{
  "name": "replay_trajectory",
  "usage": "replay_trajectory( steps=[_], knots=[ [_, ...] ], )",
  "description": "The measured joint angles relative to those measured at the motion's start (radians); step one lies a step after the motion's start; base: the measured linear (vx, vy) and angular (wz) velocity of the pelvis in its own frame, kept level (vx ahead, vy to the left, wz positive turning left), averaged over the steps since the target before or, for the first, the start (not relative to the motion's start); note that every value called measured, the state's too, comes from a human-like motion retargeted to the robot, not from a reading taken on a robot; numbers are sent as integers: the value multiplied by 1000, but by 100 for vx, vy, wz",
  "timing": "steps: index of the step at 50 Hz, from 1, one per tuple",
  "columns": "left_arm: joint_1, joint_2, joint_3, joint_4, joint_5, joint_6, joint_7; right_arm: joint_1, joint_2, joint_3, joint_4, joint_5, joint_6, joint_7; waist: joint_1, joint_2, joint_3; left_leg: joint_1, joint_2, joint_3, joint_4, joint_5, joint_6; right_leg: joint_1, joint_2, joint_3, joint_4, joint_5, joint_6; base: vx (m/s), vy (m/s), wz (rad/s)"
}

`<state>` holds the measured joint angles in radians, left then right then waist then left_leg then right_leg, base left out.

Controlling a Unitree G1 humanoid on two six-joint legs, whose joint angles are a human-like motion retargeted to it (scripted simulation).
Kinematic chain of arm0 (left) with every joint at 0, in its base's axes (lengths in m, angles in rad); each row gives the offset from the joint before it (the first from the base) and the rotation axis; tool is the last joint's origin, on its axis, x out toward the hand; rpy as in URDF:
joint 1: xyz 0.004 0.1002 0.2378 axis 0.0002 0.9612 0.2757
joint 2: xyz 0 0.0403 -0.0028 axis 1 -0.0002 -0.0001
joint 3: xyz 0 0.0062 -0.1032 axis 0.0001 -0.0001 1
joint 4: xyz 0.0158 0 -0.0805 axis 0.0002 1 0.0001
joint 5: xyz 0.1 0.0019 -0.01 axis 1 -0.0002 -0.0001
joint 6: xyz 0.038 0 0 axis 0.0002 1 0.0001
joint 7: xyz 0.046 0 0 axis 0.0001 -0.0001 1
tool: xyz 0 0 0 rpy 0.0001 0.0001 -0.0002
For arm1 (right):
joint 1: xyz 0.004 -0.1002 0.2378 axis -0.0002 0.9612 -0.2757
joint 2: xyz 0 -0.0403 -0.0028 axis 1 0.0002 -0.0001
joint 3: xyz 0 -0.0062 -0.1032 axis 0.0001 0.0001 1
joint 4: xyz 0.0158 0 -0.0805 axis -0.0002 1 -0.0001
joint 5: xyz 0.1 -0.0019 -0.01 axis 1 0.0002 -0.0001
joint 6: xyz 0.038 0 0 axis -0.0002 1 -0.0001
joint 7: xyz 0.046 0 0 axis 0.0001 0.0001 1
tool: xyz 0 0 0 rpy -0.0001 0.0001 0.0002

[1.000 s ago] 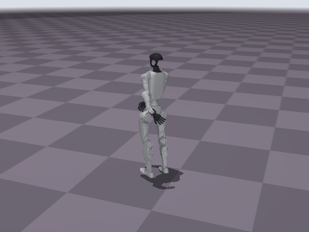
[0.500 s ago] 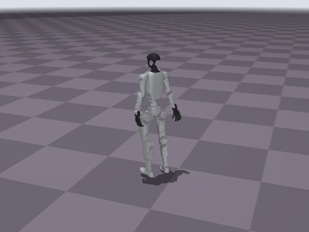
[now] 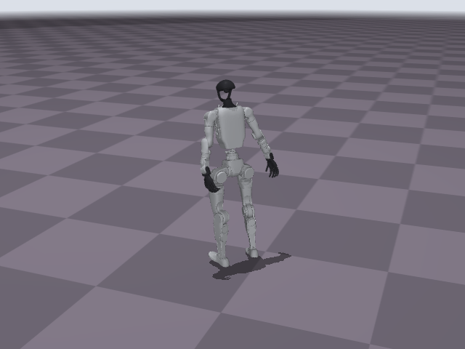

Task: In place motions

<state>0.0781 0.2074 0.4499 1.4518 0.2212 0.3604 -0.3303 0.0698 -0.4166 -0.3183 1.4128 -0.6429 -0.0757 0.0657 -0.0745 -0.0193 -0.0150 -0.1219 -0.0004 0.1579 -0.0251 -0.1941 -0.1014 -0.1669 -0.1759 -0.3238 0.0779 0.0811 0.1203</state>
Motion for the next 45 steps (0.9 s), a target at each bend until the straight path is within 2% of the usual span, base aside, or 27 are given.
replay_trajectory(
  steps=[2, 5, 9, 12, 13, 15, 17, 20, 23, 27, 30, 32, 35, 40, 45],
  knots=[
    [18, -9, 4, 0, 12, -8, -1, 21, -9, -26, 11, -9, 7, -3, 14, -5, 8, 6, -5, -7, 4, 6, -9, 13, -5, 8, -19, -3, -3, 22, -12, 15],
    [16, -27, 7, 14, 14, -16, -6, 29, -21, -62, 17, -10, 14, -7, 37, 9, 55, 13, 9, 2, 18, 25, -32, 42, 3, -7, -49, 8, 2, 6, -11, 10],
    [-1, 4, -19, 46, 54, -52, -18, 36, -37, -80, 19, 7, 9, -20, -5, 11, 93, -35, 17, -88, 66, 69, -98, 59, -6, -64, -68, -8, 7, -4, -10, 80],
    [-40, 54, -89, 44, 103, -29, 10, 61, -35, -133, 34, 26, 5, -34, -3, -13, 110, -74, -19, -280, 114, 60, -63, 57, -37, -110, -78, -10, 11, -10, -13, 90],
    [-53, 66, -106, 36, 115, -24, 23, 76, -35, -153, 42, 34, 4, -38, 24, -22, 114, -81, -18, -300, 123, 57, -44, 51, -42, -106, -82, -5, 11, -10, -7, 3],
    [-76, 84, -127, 15, 121, -27, 35, 93, -40, -185, 55, 45, 3, -46, 74, -37, 129, -78, 19, -201, 121, 52, -27, 36, -45, -92, -87, 5, 10, -11, 2, -47],
    [-80, 90, -120, -18, 109, -35, 32, 94, -57, -199, 62, 51, 1, -59, 72, -21, 134, -54, 73, -45, 81, 70, -65, 20, -24, -74, -80, 2, 4, -13, 11, -14],
    [-62, 87, -102, -56, 81, -37, 44, 106, -93, -212, 68, 60, -12, -63, -6, -1, 105, -72, 48, -85, 44, 63, -39, 1, -26, -76, -68, 5, 10, -7, 22, 47],
    [-89, 91, -80, -72, 65, -36, 46, 95, -122, -212, 80, 104, -46, -56, -45, 17, 122, -89, 72, -71, 28, 52, -67, -33, -11, -33, -33, 23, 15, -22, 25, -9],
    [-119, 132, -86, -94, 43, -33, 13, 70, -135, -200, 97, 125, -79, -65, -42, 2, 151, -100, 79, -4, 11, 53, -62, -114, -1, 134, 17, 75, 20, -24, 19, -77],
    [-149, 183, -107, -94, 44, -29, 12, 85, -137, -203, 101, 109, -90, -81, -82, -1, 177, -117, 75, -14, 1, 66, -76, -143, 11, 316, 13, 116, 56, -20, 4, 21],
    [-178, 222, -119, -89, 55, -21, 15, 107, -135, -221, 113, 111, -93, -98, -115, 1, 197, -134, 79, -27, 0, 77, -92, -140, 7, 339, 1, 96, 60, -13, -1, 69],
    [-223, 288, -145, -89, 64, -23, 14, 147, -122, -260, 156, 152, -97, -117, -137, -7, 239, -148, 89, -51, 2, 88, -114, -124, 10, 269, -23, 30, 8, -5, -9, 48],
    [-330, 385, -195, -86, 45, -14, 29, 193, -94, -326, 239, 249, -106, -129, -73, -50, 338, -152, 103, -36, -2, 96, -117, -158, 29, 325, -57, 75, 24, -7, -9, -50],
    [-414, 446, -140, -90, -1, -34, 44, 194, -112, -351, 258, 308, -125, -147, -108, -65, 470, -194, 154, 8, -6, 111, -131, -228, 87, 366, -74, 118, 8, -13, 1, -62]
  ],
)
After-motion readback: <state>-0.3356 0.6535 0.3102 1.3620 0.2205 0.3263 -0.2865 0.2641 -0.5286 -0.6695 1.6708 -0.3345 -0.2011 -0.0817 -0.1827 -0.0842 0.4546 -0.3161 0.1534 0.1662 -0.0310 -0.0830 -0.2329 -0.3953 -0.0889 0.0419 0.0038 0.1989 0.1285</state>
